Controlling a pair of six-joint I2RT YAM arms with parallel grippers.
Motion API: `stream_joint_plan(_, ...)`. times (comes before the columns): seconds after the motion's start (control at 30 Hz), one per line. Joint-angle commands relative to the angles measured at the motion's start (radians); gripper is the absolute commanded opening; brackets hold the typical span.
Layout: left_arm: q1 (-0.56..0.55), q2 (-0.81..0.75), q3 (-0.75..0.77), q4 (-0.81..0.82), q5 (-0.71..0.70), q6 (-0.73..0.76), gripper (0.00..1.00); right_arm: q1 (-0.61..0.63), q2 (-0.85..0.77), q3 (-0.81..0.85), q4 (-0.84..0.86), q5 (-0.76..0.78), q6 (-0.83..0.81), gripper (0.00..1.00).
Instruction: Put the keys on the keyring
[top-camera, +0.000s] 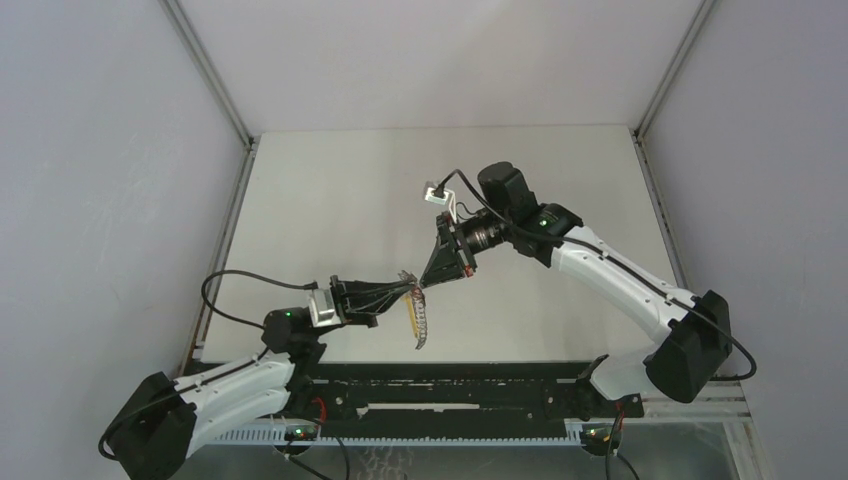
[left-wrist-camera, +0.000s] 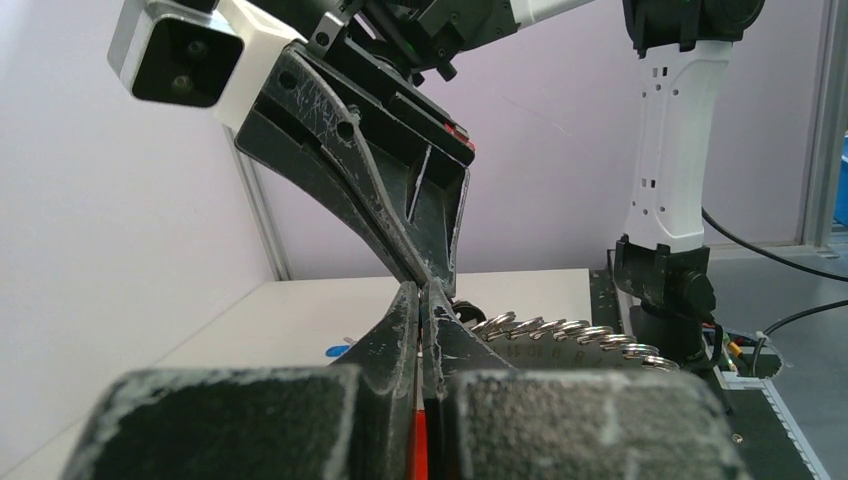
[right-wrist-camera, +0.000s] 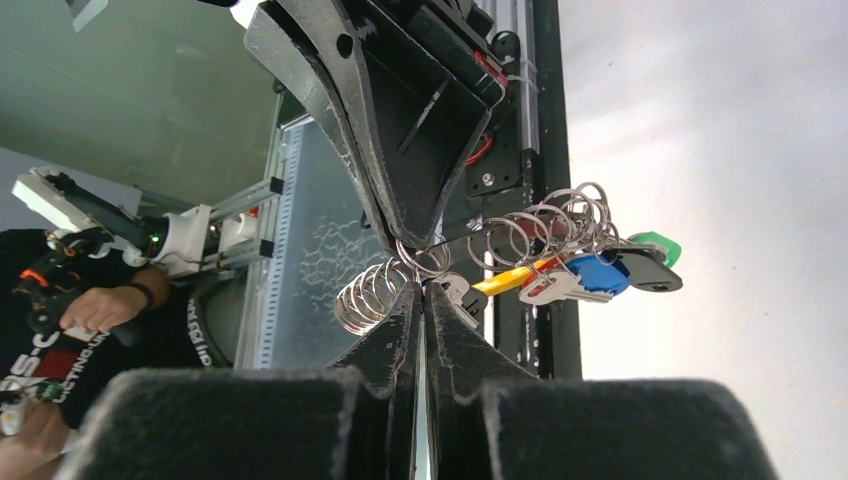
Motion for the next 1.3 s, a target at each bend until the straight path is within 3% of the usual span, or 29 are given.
stream_joint_plan(0.0,-0.006,-0.033,0.035,0.076,-0.013,0.022,0.00,-0.024,0.013,0.036,-0.027,-0.030,0.034,0.00)
stream_joint_plan(0.5,-0.021,-0.025,0.043,0.076,-0.017,0.026,0.00,-0.008,0.034,0.037,0.013,-0.030,0.056,0.00)
stream_joint_plan(0.8,-0.022,-0.019,0.035,0.087,-0.018,0.015,0.00,-0.015,-0.126,0.004,-0.074,0.144,-0.287,0.33)
stream_joint_plan(1.07,-0.023,-0.008,0.047,0.093,-0.010,-0.014,0.00,0.003,-0.222,-0.094,0.076,0.113,-0.476,0.41)
stream_joint_plan(1.27,-0.033,-0.001,0.059,0.098,-0.024,-0.034,0.00,0.044,-0.218,-0.154,0.199,0.117,-0.560,0.40)
